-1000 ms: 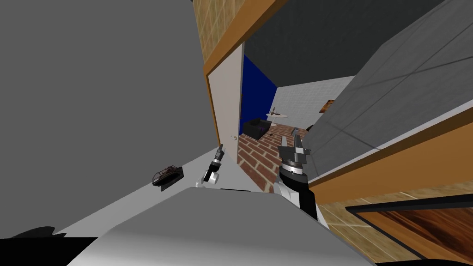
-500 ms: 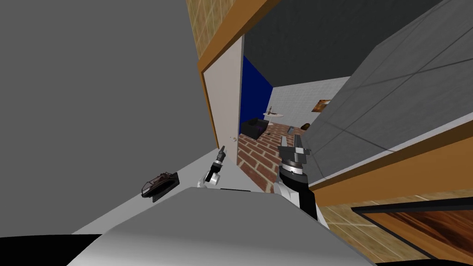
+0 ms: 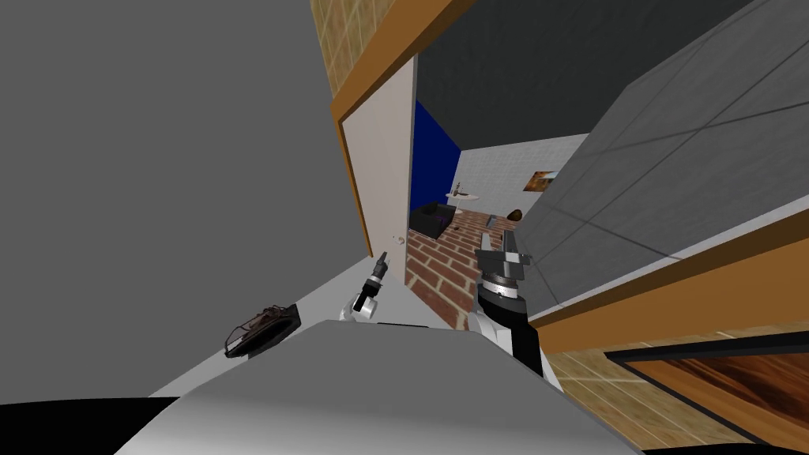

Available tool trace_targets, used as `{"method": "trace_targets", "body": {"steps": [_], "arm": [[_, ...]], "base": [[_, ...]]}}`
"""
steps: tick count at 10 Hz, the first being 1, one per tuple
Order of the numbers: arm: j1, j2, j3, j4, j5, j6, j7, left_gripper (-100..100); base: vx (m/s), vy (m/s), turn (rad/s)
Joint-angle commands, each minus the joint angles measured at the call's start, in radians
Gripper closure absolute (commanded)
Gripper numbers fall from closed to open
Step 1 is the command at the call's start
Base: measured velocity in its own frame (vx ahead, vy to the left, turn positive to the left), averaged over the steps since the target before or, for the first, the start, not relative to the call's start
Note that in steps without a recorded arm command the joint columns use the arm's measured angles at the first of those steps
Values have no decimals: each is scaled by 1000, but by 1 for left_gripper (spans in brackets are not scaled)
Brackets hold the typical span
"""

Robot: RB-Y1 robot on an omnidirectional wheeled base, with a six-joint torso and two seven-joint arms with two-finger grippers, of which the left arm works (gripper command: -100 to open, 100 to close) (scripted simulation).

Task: Push the door open

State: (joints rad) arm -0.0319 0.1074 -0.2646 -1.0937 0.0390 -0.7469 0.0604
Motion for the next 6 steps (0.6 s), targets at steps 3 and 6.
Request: {"method": "trace_targets", "body": {"steps": [3,6], "arm": [[-35,-1,-15,85,1,-18,12,-100],[-57,-3,-28,142,2,-27,20,-100]], "base": [[75,77,-94],[62,86,-91]]}}
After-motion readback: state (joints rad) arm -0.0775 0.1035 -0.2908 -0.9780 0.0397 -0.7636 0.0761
